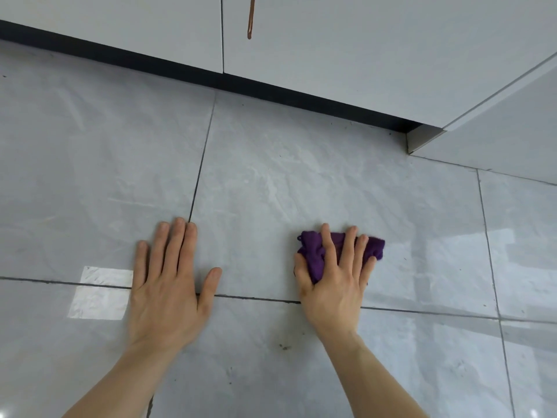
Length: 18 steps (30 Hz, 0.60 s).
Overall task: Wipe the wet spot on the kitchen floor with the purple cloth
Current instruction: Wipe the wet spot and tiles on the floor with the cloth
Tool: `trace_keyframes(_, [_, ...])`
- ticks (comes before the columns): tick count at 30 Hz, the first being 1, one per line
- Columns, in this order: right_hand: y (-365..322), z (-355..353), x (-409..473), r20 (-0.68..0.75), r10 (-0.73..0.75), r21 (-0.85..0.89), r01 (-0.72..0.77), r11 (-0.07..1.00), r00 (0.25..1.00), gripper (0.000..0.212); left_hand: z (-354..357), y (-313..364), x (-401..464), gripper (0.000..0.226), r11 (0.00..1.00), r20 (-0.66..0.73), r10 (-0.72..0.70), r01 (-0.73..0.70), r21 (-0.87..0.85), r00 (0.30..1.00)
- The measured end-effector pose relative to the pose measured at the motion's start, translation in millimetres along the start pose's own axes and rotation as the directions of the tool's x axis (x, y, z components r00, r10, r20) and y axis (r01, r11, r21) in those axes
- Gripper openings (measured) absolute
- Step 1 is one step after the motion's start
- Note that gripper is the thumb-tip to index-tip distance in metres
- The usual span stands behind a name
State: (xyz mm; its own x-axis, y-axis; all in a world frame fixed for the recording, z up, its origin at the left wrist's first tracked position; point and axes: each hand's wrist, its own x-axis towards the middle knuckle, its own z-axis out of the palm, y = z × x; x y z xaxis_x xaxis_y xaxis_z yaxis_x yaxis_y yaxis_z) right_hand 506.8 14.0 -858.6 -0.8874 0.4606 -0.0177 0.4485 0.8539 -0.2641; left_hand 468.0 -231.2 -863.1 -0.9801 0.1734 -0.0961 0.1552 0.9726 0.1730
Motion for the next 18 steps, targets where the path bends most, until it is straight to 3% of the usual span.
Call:
trace_keyframes(7, [-10.8, 5.7, -73.3, -0.040, 0.177, 0.050, -0.175, 0.983, 0.983, 0.073, 0.6, 1.4, 0.4, 0.081, 1.000, -0.017, -0.001, 0.001, -0.009, 1.000])
trace_keyframes(18, [-18.8, 9.1, -142.3, 0.001, 0.097, 0.286, -0.093, 0.954, 0.995, 0.061, -5.7, -3.1, -17.1, 0.083, 1.000, -0.034, -0.016, 0.017, 0.009, 0.999])
